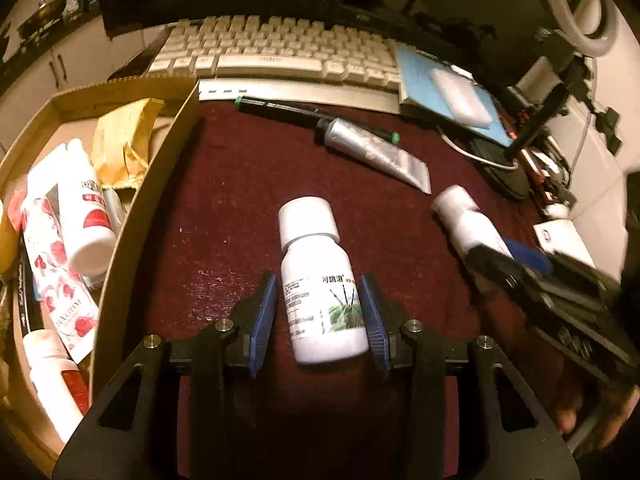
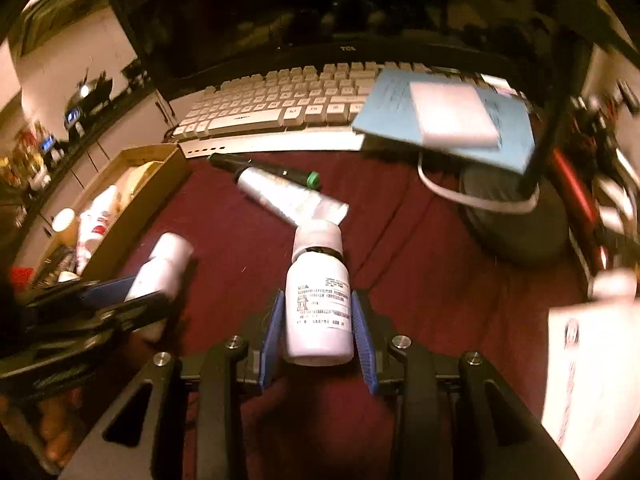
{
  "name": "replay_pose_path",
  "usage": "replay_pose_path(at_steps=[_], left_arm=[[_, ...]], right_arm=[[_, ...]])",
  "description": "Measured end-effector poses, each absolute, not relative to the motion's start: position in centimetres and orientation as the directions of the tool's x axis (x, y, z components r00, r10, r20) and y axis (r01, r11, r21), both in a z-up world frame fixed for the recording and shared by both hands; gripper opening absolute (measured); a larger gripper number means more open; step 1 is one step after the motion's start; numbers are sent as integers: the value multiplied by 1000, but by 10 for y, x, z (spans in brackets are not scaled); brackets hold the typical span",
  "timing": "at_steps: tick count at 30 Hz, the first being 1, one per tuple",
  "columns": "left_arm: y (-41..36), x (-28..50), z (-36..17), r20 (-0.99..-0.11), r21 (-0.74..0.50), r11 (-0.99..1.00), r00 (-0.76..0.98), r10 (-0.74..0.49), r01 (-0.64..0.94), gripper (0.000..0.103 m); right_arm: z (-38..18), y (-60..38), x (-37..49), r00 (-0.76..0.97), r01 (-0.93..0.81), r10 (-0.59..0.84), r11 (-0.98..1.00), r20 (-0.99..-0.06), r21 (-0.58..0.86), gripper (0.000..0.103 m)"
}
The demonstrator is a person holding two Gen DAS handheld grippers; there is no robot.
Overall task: Organize objects
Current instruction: 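Grasp the white green-label bottle with the left gripper while the right grasps a white pill bottle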
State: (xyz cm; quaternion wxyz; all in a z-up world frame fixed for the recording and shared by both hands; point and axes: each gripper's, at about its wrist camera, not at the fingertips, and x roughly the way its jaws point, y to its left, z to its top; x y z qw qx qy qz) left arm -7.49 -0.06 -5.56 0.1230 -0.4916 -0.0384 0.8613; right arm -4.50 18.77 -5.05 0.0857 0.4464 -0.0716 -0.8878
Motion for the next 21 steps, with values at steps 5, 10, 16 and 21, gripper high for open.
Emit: replay_pose_path(at_steps=[5, 10, 16, 21], left_arm=[[4, -68, -60, -836, -72, -983, -528, 153, -171, 41], [-4, -54, -58, -821, -113, -984, -545, 169, -135, 34], [-13, -33, -53, -801, -165, -978, -561, 208, -127, 34], [-32, -20, -32, -773, -244, -964, -579, 259, -105, 34]], right_arm=[[-49, 189, -34, -591, 76, -219, -973, -776, 216, 34], [-52, 190, -27, -593, 70, -221, -972, -774, 224, 34], [-53, 187, -16, -598, 77, -248, -964, -762, 253, 34], [-49, 179, -11, -600, 107, -305, -947, -740, 304, 34]])
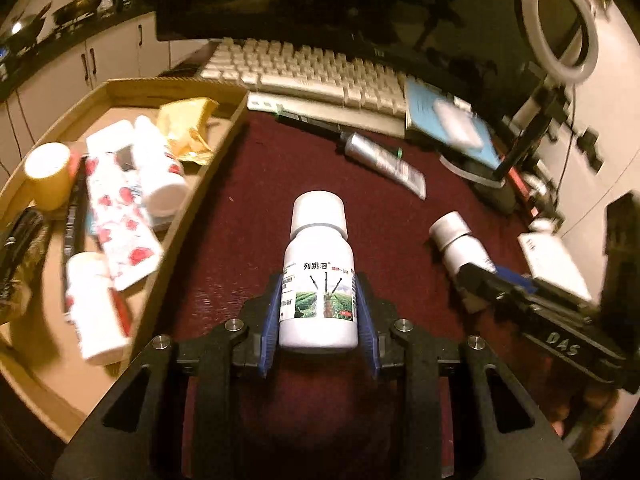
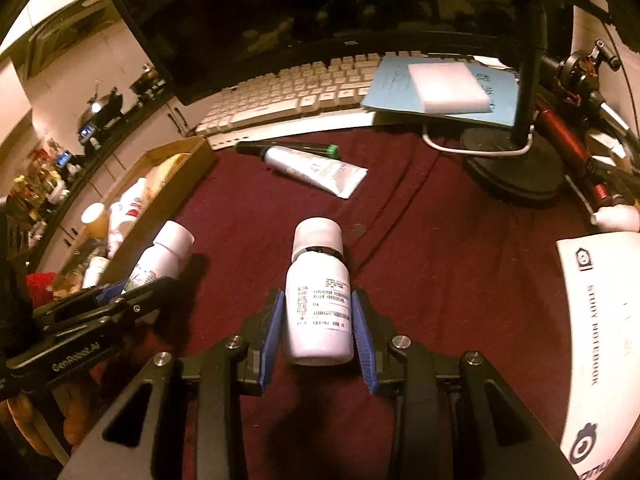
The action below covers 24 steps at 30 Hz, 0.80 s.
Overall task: Organize objects
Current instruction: 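Grasp the white green-label bottle with the left gripper while the right grasps a white pill bottle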
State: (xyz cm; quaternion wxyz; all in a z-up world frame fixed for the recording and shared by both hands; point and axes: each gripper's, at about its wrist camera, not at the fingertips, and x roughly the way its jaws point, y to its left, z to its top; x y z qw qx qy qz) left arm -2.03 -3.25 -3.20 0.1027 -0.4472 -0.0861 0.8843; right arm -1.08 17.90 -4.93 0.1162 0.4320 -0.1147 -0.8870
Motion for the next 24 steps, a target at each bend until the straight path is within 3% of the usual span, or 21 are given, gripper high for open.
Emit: replay_pose_path(at_steps=[6, 24], left_arm=[[-62, -3, 9, -698, -261, -962, -674, 244, -78, 34], [-148, -11, -16, -756, -249, -962, -644, 118, 116, 34]], right_arm=[[-25, 157, 0, -646, 170, -360, -927, -673, 334, 34], [5, 59, -23, -606, 388, -501, -864, -618, 320, 34]])
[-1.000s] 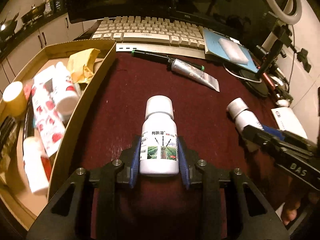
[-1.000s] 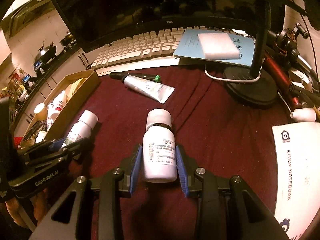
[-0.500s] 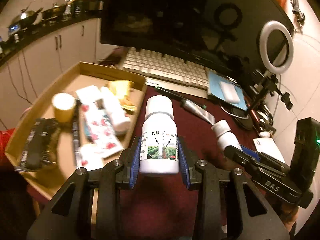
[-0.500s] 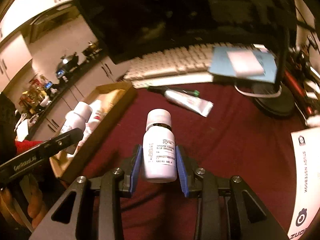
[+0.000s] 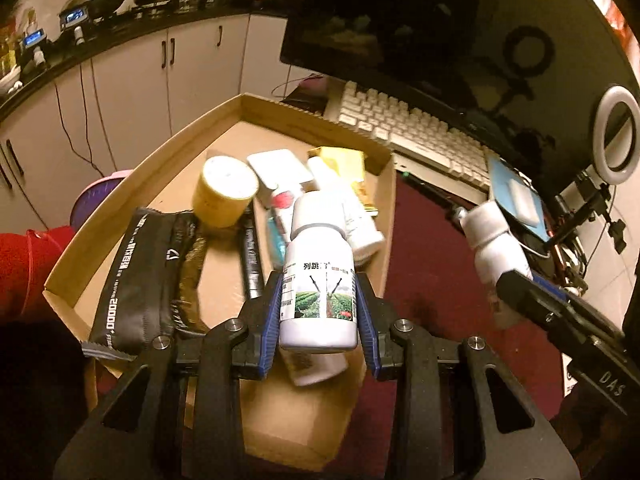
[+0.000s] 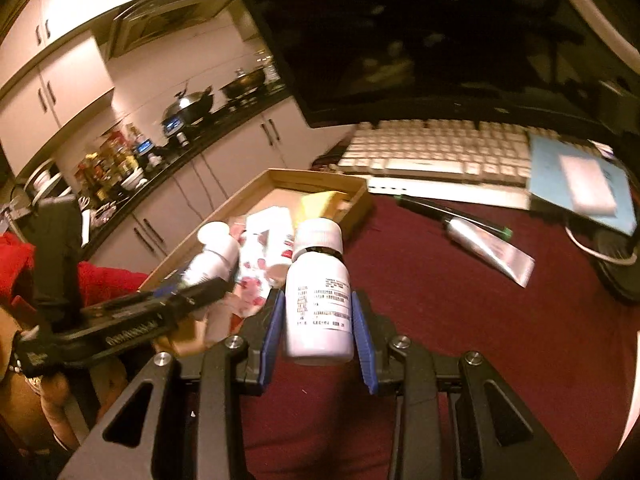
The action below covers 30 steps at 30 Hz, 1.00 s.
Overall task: Organize objects
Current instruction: 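Grasp the white green-label bottle with the left gripper while the right grasps a white pill bottle, then carry both white bottles into the tray and open both grippers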
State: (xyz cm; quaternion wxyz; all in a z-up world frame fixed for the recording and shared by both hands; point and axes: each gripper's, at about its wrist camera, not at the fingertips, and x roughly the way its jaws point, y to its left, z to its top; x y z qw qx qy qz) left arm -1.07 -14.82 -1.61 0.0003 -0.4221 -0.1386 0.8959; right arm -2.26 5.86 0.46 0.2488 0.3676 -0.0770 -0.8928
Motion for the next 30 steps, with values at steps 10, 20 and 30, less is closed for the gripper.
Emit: replay_pose_path(at_steps=[10, 20, 30], left_arm=[[-156, -29, -26, -785, -181, -975, -616, 66, 127, 34], [-172, -39, -33, -804, -188, -972, -591, 68, 143, 34], [-177, -33, -33, -808, -148, -978, -589, 34, 148, 34]], right_arm=[[1, 19, -57, -566, 446, -533, -839, -629, 311, 34], [-1, -3, -90, -548, 463, -547, -829, -633, 314, 34], [-9, -40, -148, -488, 509, -539, -815, -686, 278, 34]])
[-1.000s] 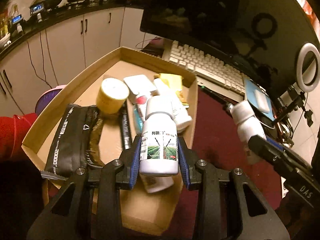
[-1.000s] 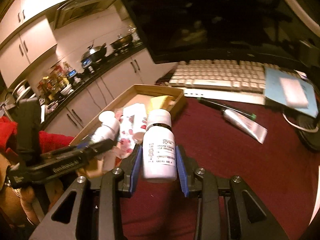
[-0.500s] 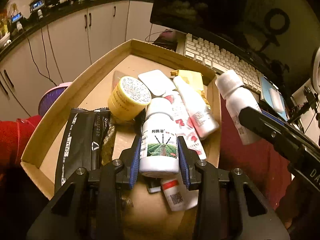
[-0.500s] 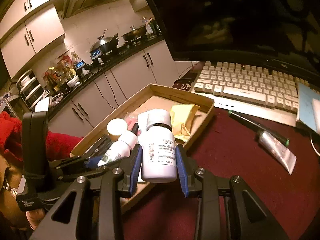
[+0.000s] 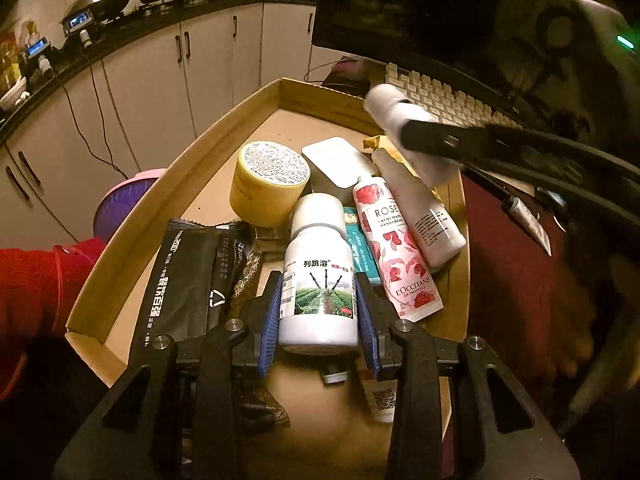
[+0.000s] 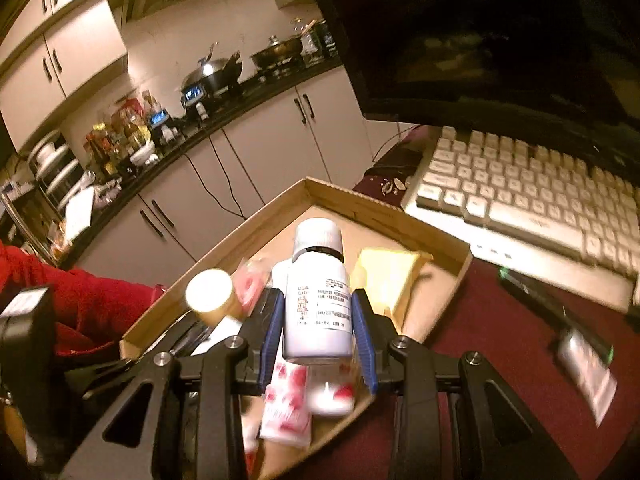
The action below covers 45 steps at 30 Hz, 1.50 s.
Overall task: Organize objects
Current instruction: 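Carry both white bottles into the tray and open both grippers, then withdraw both grippers from the tray back toward the desk items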
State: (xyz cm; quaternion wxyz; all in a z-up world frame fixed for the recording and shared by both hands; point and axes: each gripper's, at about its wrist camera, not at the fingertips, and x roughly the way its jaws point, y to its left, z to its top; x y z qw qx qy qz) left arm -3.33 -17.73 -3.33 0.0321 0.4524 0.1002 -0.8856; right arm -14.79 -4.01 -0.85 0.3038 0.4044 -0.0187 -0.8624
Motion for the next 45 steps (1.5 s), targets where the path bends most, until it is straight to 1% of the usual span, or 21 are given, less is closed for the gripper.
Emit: replay_pose_path(at_steps=[3, 7, 11, 16, 20, 25, 26, 27, 28, 30, 31, 32, 33, 37, 40, 42, 45], left_arm=[[-180, -34, -34, -813, -151, -977, -582, 36, 151, 34], [-179, -33, -34, -818, -138, -978, -575, 25, 153, 34], [-175, -32, -38, -823, -109, -981, -568, -2, 162, 34], [-176, -31, -37, -822, -132, -975, -569, 8, 177, 34], [-176, -33, -39, -821, -116, -977, -571, -8, 181, 34], [-178, -31, -37, -809, -131, -976, -588, 3, 176, 34], [-179, -31, -37, -807, -143, -973, -591, 9, 180, 35], [-181, -31, -37, -803, -161, -970, -596, 22, 180, 40], [-181, -32, -36, -801, -181, -968, -598, 43, 173, 42], [-184, -30, -32, -791, -212, -962, -608, 66, 170, 45], [-187, -29, -30, -783, -235, -956, -617, 79, 175, 47], [-189, -28, -28, -775, -260, -949, -624, 94, 179, 55], [-193, -28, -28, -767, -287, -940, -632, 109, 187, 60], [-197, -25, -22, -753, -331, -919, -647, 120, 215, 60], [-190, -17, -14, -744, -332, -920, -658, 119, 209, 60], [-184, -13, -8, -725, -339, -921, -677, 128, 189, 60], [-164, -9, -1, -725, -309, -941, -675, 137, 141, 60]], right_arm=[[-13, -51, -172, -448, 536, -527, -805, -722, 255, 34], [-21, -60, -193, -436, 545, -491, -811, -754, 213, 34], [-27, -66, -206, -432, 544, -476, -815, -766, 200, 34], [-34, -79, -212, -413, 547, -464, -814, -784, 193, 34], [-37, -85, -214, -408, 545, -457, -817, -791, 191, 34], [-35, -82, -214, -411, 517, -462, -828, -786, 217, 35], [-33, -79, -212, -415, 512, -470, -828, -779, 227, 35], [-29, -74, -210, -422, 506, -483, -827, -767, 243, 37], [-25, -70, -207, -427, 502, -500, -824, -754, 263, 39], [-15, -57, -199, -439, 491, -534, -816, -723, 305, 51], [-12, -52, -194, -445, 485, -544, -814, -711, 320, 53], [-9, -47, -189, -450, 480, -549, -814, -704, 328, 54], [-6, -39, -180, -458, 475, -556, -813, -694, 338, 54], [1, -18, -150, -468, 468, -583, -801, -665, 373, 55], [1, 1, -123, -465, 471, -598, -791, -653, 390, 55], [0, 17, -106, -482, 460, -586, -802, -651, 382, 55], [-7, 46, -87, -503, 412, -566, -822, -654, 394, 55]])
